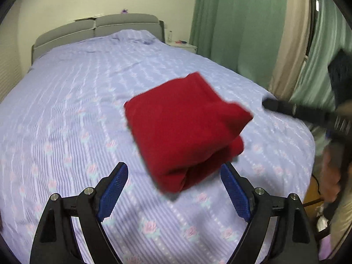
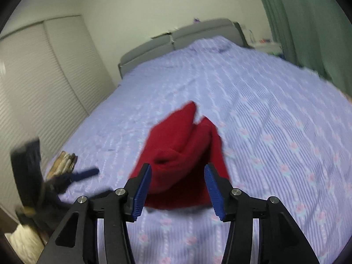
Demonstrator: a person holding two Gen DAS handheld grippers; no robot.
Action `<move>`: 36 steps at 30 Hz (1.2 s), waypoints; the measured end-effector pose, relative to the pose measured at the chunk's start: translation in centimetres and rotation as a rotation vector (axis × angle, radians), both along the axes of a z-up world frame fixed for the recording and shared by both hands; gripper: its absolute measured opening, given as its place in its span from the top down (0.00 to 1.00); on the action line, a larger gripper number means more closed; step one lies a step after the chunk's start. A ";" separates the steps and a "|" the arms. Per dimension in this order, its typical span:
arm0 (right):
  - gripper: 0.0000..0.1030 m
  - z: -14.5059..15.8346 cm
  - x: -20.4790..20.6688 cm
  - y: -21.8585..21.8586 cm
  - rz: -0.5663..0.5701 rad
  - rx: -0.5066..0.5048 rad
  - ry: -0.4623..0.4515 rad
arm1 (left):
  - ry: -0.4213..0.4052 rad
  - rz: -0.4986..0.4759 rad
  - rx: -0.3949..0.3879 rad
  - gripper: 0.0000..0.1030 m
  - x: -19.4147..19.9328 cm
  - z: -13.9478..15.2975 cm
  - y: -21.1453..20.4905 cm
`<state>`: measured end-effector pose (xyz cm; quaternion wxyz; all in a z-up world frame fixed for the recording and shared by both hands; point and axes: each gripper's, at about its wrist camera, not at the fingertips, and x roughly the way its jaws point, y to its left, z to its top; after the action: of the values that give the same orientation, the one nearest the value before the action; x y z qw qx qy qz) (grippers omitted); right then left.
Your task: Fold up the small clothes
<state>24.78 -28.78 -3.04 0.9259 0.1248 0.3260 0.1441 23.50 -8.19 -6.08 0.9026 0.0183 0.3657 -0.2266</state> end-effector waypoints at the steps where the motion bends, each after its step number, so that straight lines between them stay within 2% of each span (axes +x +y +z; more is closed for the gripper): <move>1: 0.51 0.3 0.1 0.7 0.011 -0.009 -0.008 | -0.003 0.020 -0.002 0.16 -0.3 -0.6 0.4; 5: 0.51 0.5 1.3 3.2 0.035 -0.050 0.001 | 0.010 0.056 -0.024 0.17 -0.1 -2.8 0.5; 10: 0.51 -0.4 2.8 4.4 0.012 -0.060 0.028 | 0.082 0.080 -0.037 0.17 1.5 -5.8 -0.5; 15: 0.51 -1.3 3.8 4.5 -0.028 -0.083 0.054 | 0.076 0.074 0.015 0.18 2.7 -7.1 -2.1; 20: 0.51 -3.0 4.8 3.6 -0.049 -0.075 0.135 | 0.122 0.116 -0.010 0.20 4.4 -8.1 -2.1; 23: 0.51 -4.6 5.3 2.8 -0.035 -0.025 0.179 | 0.111 0.121 0.054 0.22 5.1 -8.8 -2.9; 24: 0.52 -5.4 5.7 2.5 -0.034 -0.012 0.203 | 0.110 0.131 0.068 0.23 5.2 -8.9 -3.0; 26: 0.64 -6.5 6.1 1.9 -0.039 0.017 0.232 | 0.100 0.147 0.078 0.26 5.2 -8.7 -3.2; 28: 0.69 -7.5 6.5 1.4 -0.046 0.053 0.250 | 0.067 0.159 0.094 0.34 4.7 -8.1 -3.6; 32: 0.73 -6.4 7.0 1.8 -0.021 0.016 0.177 | 0.018 0.184 0.110 0.48 3.9 -7.4 -4.0; 36: 0.75 -3.4 7.8 3.1 0.049 -0.083 0.038 | 0.020 0.246 0.057 0.55 3.2 -7.0 -3.6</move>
<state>32.58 -25.64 -6.44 0.9201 0.0807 0.3522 0.1508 26.71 -11.76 -13.09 0.9189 -0.0033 0.3806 -0.1040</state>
